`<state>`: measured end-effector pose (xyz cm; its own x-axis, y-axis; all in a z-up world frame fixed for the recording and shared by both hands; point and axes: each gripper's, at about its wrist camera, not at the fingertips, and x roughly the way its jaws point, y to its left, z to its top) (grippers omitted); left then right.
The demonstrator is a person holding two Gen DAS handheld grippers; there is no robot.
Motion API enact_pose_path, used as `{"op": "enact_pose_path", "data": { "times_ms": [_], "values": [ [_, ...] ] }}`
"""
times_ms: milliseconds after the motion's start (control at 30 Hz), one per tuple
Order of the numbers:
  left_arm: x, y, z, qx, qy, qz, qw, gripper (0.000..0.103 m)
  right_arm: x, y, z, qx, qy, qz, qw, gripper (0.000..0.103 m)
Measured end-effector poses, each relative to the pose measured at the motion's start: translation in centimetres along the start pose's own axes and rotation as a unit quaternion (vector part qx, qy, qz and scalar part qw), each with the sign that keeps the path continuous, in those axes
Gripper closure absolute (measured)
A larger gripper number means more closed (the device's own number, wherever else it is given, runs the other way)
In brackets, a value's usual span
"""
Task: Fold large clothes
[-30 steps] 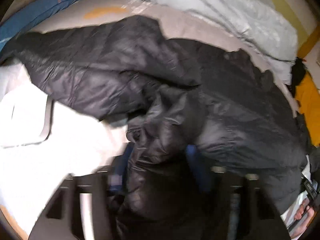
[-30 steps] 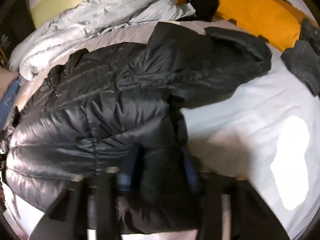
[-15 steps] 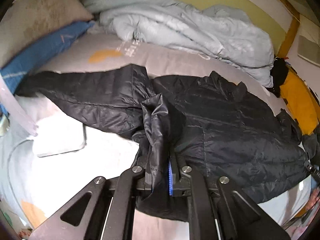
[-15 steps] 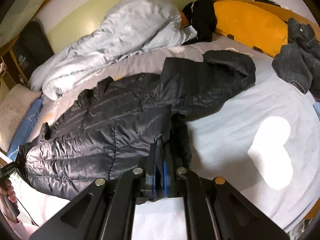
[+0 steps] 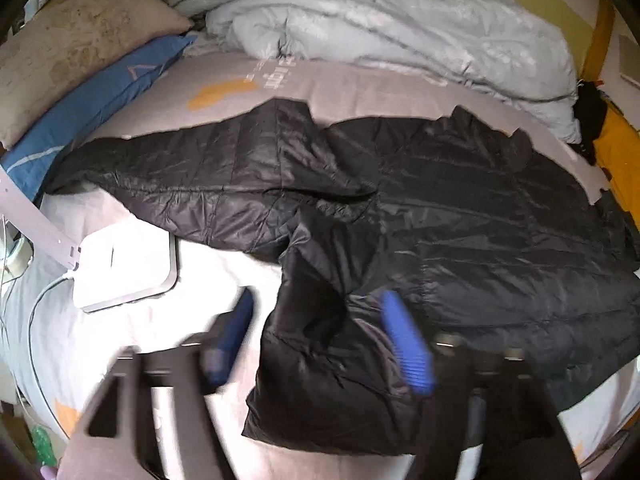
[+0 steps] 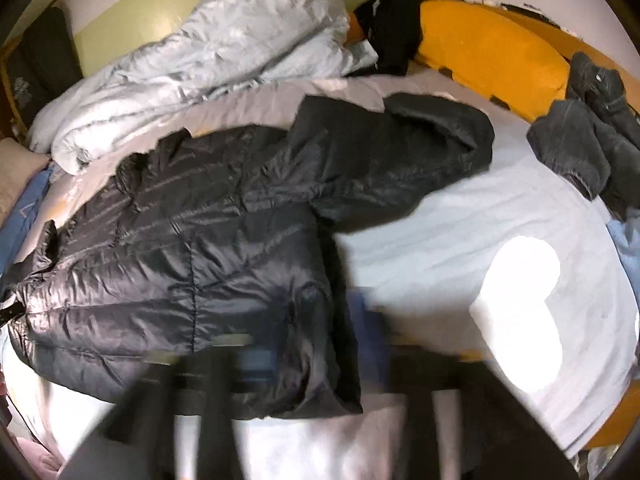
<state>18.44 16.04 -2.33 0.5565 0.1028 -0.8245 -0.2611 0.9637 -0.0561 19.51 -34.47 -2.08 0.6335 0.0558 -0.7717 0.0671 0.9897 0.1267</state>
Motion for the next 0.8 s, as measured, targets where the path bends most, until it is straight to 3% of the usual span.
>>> {"op": "enact_pose_path", "data": {
  "times_ms": [33, 67, 167, 267, 300, 333, 367, 400, 433, 467, 500, 567, 667, 800],
  "values": [
    [-0.2, 0.1, -0.2, 0.000, -0.001, 0.010, 0.9999, 0.003, 0.0, 0.0, 0.0, -0.003, -0.002, 0.005, 1.000, 0.013],
    [-0.1, 0.2, -0.3, -0.002, 0.000, 0.022, 0.9997, 0.000, 0.2, -0.1, 0.1, -0.005, -0.002, 0.004, 1.000, 0.013],
    [2.0, 1.5, -0.8, -0.030, 0.044, 0.031, 0.9981, 0.000, 2.2, -0.5, -0.1, -0.009, 0.038, 0.001, 0.999, 0.012],
    [5.4, 3.5, -1.7, -0.095, 0.113, -0.029, 0.9886, 0.001, 4.6, -1.3, -0.3, 0.016, 0.086, 0.029, 0.996, 0.012],
    [6.2, 3.8, -2.0, -0.107, 0.130, -0.058, 0.9840, 0.005, 5.1, -1.4, -0.5, 0.022, 0.099, 0.048, 0.994, 0.016],
    [6.8, 3.8, -2.2, -0.107, 0.142, -0.075, 0.9812, 0.012, 5.5, -1.3, -0.6, 0.023, 0.107, 0.067, 0.992, 0.028],
    [6.9, 3.7, -1.9, -0.088, 0.137, -0.071, 0.9840, 0.029, 6.2, -1.1, -0.8, 0.020, 0.127, 0.104, 0.986, 0.043],
    [6.5, 3.5, -1.7, -0.076, 0.128, -0.074, 0.9861, 0.043, 6.4, -0.8, -0.9, 0.017, 0.131, 0.108, 0.985, 0.050],
    [6.1, 3.6, -1.5, -0.083, 0.126, -0.101, 0.9833, 0.076, 6.4, -0.6, -0.9, 0.011, 0.128, 0.099, 0.987, 0.065],
    [5.9, 3.6, -1.5, -0.096, 0.132, -0.137, 0.9771, 0.089, 6.3, -0.4, -0.9, 0.007, 0.127, 0.097, 0.987, 0.084],
    [5.5, 3.3, -1.5, -0.092, 0.132, -0.139, 0.9772, 0.090, 6.1, -0.2, -1.0, 0.008, 0.126, 0.105, 0.986, 0.089],
    [4.1, 2.8, -1.3, -0.056, 0.112, -0.109, 0.9861, 0.091, 5.1, -0.1, -1.1, 0.009, 0.111, 0.099, 0.989, 0.094],
    [1.0, 3.1, -1.4, -0.039, 0.083, -0.105, 0.9902, 0.092, 2.1, -0.5, -1.5, 0.033, 0.079, 0.096, 0.992, 0.095],
    [-0.8, 3.0, -2.8, -0.015, 0.067, -0.067, 0.9954, 0.092, -0.4, 0.9, -3.0, -0.023, 0.063, 0.078, 0.995, 0.094]
  ]
}}
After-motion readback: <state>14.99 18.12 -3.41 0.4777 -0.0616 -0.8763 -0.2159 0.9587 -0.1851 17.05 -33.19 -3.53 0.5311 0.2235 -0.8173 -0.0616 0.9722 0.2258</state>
